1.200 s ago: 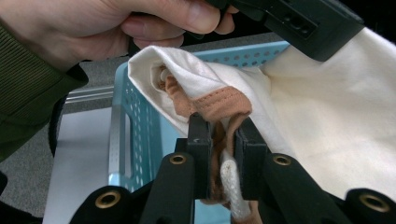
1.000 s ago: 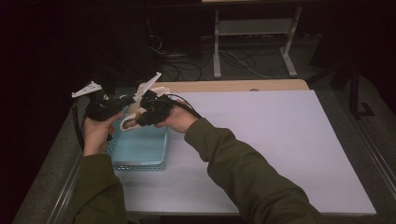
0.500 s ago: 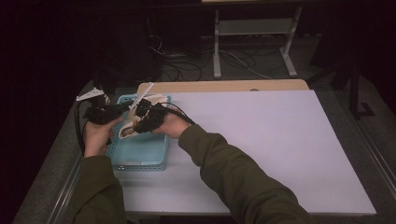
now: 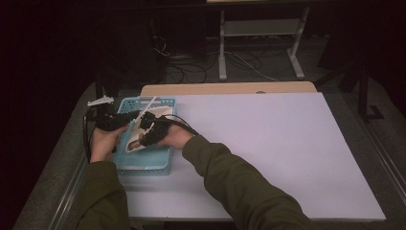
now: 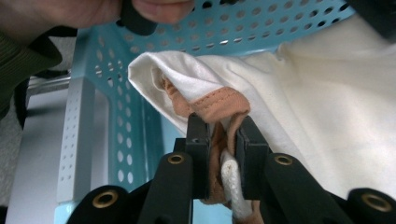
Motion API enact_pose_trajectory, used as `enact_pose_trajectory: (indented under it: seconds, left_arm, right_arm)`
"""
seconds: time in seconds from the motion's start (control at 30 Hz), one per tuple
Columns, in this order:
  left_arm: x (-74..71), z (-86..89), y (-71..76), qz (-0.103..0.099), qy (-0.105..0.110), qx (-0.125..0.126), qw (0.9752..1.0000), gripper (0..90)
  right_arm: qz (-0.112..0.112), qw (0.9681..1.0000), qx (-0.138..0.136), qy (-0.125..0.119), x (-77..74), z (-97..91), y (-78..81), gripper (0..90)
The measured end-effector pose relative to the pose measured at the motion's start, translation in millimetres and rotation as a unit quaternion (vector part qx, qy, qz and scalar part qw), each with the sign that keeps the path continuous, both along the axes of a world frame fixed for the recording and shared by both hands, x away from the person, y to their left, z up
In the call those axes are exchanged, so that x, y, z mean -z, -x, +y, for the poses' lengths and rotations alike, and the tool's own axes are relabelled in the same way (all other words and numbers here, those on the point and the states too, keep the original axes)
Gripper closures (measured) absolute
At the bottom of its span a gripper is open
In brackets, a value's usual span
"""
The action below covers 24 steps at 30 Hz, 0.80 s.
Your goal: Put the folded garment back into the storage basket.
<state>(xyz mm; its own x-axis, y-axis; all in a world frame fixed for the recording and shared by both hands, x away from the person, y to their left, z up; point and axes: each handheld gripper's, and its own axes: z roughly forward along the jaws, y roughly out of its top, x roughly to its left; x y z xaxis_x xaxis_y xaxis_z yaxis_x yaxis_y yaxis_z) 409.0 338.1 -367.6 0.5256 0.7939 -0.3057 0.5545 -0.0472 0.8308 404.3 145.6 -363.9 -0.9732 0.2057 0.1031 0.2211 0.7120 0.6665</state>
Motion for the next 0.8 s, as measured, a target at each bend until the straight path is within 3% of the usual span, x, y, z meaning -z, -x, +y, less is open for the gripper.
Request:
enact_pose_trajectory:
  seconds: [0.23, 0.4, 0.5, 0.57, 0.8]
  left_arm:
    - [3.4, -1.4, -1.4, 0.008, -0.004, 0.001, 1.0, 84.6]
    - [4.3, -2.2, -2.2, 0.012, -0.004, 0.001, 0.9999, 84.5]
    - [4.6, -2.7, -2.4, 0.013, -0.004, 0.002, 0.9999, 84.5]
    - [4.6, -2.5, -2.4, 0.014, -0.007, 0.004, 0.9999, 84.5]
    - [4.8, -2.3, -2.6, 0.012, -0.008, 0.003, 0.9999, 84.4]
  right_arm:
    - [0.015, 0.9998, -0.008, 0.005, 8.1, 0.6, 6.7, 73.2]
    - [0.021, 0.9992, -0.028, 0.017, 10.2, 1.5, 12.4, 63.6]
    - [0.018, 0.9994, -0.029, 0.011, 9.0, 0.5, 13.8, 58.5]
    - [0.029, 0.9991, -0.029, 0.011, 7.2, -0.6, 16.0, 54.7]
    - [0.021, 0.9997, -0.013, -0.008, 0.2, -10.7, 14.3, 45.3]
